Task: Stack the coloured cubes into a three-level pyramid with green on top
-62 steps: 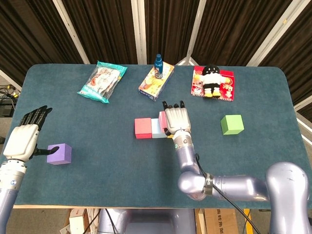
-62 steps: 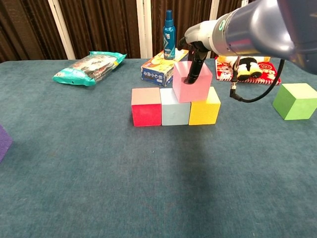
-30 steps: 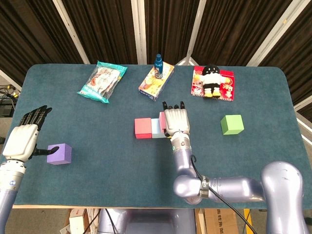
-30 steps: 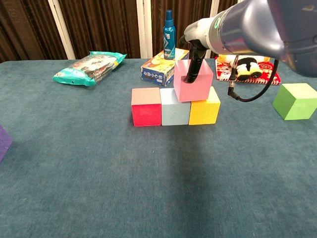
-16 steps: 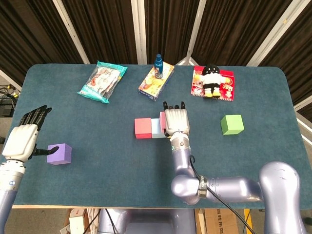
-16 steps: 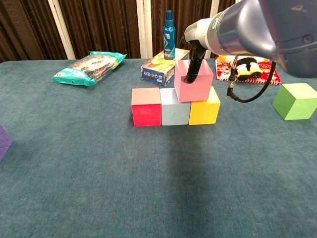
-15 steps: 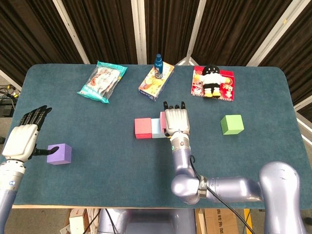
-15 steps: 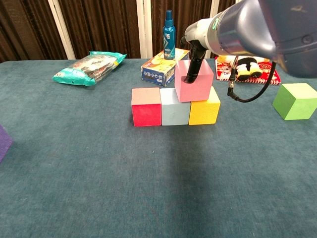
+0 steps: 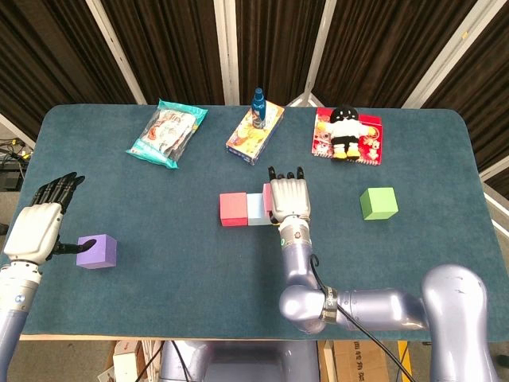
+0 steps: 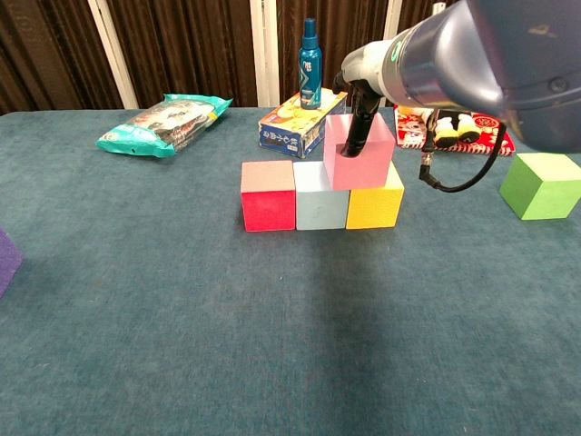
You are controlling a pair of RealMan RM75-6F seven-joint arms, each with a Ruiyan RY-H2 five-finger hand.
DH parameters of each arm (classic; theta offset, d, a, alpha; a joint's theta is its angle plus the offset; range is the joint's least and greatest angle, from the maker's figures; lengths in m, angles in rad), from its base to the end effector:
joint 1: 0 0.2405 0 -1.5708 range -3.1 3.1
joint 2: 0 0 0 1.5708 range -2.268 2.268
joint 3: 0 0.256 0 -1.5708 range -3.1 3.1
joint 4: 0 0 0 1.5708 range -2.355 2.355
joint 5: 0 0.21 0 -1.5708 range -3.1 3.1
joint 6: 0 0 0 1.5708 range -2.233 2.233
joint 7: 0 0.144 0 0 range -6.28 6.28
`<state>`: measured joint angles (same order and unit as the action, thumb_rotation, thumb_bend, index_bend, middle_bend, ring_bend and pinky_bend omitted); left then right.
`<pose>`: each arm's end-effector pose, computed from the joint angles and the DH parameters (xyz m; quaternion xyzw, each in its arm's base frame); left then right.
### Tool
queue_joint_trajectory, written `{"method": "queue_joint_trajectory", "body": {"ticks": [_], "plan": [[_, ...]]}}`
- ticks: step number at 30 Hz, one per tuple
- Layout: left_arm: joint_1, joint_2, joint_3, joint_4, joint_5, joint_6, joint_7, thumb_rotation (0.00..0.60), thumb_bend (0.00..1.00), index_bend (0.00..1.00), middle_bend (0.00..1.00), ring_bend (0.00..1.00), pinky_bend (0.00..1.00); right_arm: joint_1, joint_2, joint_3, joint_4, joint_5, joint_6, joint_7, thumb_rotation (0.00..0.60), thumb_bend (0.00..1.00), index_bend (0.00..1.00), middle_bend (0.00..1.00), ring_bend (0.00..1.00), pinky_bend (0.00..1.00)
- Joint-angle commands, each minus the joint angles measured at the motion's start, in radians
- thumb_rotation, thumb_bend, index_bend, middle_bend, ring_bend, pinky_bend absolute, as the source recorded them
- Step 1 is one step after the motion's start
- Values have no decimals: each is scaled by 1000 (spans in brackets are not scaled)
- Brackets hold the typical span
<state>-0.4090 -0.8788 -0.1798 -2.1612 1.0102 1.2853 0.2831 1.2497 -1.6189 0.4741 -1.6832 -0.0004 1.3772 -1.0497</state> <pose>-0.1931 0.2577 0.1812 -0.5894 -0.4557 -0.3826 0.5464 -0.0039 -0.3766 -0.0012 0.6694 -0.4567 0.2407 0.5342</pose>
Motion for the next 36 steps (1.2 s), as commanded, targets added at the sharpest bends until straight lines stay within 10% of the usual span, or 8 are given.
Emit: {"method": "queue_joint_trajectory", "body": {"ticks": [1,27,36], "plan": [[0,0,0,1,-2,-1,0,600,110,0,0,0,18,-2,-1,0,2,0,0,-1,600,343,0,320,189,0],[-1,-1,2,2,-4,0,6,600,110,0,0,0,18,-35,40,20,-86,5,0,2,600,342,0,4,6,0],[0,-5,4,5,-2,3,10,600,110,0,0,0,18,-158,150,-48,-235,-141,39,113,600,343,0,0,0,0]]}}
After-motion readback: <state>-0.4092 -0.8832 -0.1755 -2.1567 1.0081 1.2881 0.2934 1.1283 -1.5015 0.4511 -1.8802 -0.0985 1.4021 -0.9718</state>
